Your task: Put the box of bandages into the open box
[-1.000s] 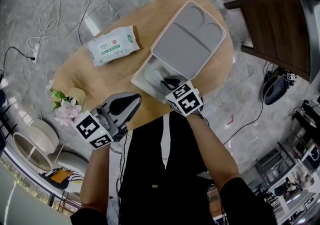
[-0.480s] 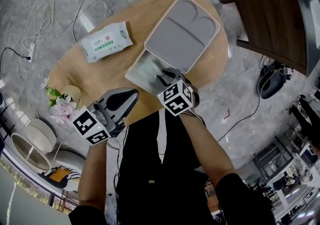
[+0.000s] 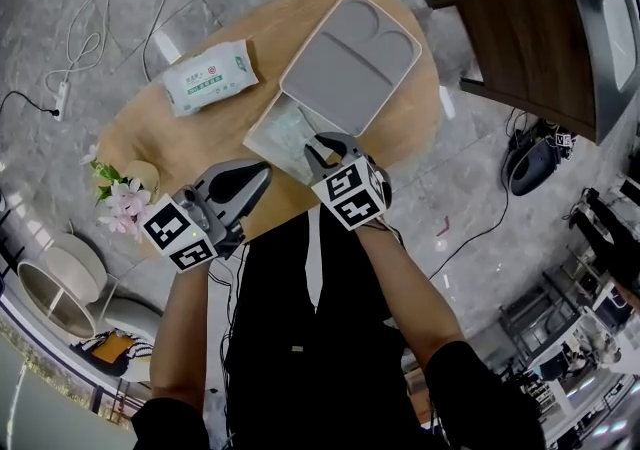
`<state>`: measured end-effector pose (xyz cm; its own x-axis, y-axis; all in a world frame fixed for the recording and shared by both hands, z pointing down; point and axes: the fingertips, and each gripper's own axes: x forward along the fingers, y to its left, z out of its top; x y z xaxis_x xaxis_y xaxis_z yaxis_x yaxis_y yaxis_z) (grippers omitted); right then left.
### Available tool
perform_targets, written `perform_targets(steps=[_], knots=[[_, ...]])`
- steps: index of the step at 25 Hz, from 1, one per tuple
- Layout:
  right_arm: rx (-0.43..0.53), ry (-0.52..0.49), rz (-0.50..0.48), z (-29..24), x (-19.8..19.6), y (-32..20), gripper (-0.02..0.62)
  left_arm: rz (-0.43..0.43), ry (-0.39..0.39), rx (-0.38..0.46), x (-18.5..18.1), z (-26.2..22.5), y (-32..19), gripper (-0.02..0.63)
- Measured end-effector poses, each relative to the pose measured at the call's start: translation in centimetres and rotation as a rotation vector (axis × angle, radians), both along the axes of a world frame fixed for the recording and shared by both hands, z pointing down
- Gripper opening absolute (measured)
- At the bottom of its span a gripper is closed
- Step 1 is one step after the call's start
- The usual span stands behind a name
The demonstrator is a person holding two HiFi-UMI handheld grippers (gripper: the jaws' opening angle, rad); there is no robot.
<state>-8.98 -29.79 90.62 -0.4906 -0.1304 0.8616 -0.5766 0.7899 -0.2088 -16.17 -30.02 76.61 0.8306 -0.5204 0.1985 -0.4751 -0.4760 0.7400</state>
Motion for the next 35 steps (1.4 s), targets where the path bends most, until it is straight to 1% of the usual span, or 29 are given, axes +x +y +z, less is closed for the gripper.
perform_targets(steps=[3,7,10,13,16,18,20,22,25,28,31,35], knots=[[0.032,-0.044,0.006,-3.4,-0.2,-0.8,0.046,-0.008,-0.010,0.029,-0.2,-2.2,-0.2,0.017],[0.069,-0.106,0.028,-9.7,-0.6,-1.2,0.017,-0.023,-0.023,0.069,-0.6,-6.4,-0.1,0.017],[0.122,-0.170,0.023,-15.9,-1.6,-1.7,0.012,-0.031,-0.034,0.137,-1.2,-10.8,-0.5,0.017],[0.185,-0.255,0.005,-22.9,-2.9,-2.2,0.011,-0.035,-0.052,0.212,-1.8,-15.7,-1.3,0.017],[0.258,-0.338,-0.012,-30.0,-3.8,-1.4,0.011,-0.034,-0.078,0.268,-2.1,-20.5,-0.9,0.017],[0.310,-0.401,-0.006,-34.8,-3.6,-0.5,0.011,-0.030,-0.101,0.313,-2.1,-23.6,-0.1,0.017],[0.362,-0.480,0.008,-39.6,-3.1,0.3,0.011,-0.028,-0.114,0.356,-1.7,-26.8,0.7,0.017],[0.418,-0.576,0.001,-44.3,-2.5,1.1,0.011,-0.028,-0.122,0.408,-1.2,-30.0,1.3,0.017],[0.507,-0.696,-0.057,-49.7,-1.1,3.5,0.011,-0.035,-0.123,0.482,0.0,-34.1,3.3,0.017],[0.567,-0.763,-0.106,-53.1,1.1,7.1,0.011,-0.057,-0.127,0.525,1.5,-37.1,6.5,0.017],[0.579,-0.829,-0.110,-55.4,4.2,10.4,0.011,-0.076,-0.135,0.549,3.4,-39.3,10.0,0.017],[0.590,-0.924,-0.101,-57.4,8.1,15.2,0.011,-0.083,-0.149,0.574,6.0,-40.9,14.6,0.017]])
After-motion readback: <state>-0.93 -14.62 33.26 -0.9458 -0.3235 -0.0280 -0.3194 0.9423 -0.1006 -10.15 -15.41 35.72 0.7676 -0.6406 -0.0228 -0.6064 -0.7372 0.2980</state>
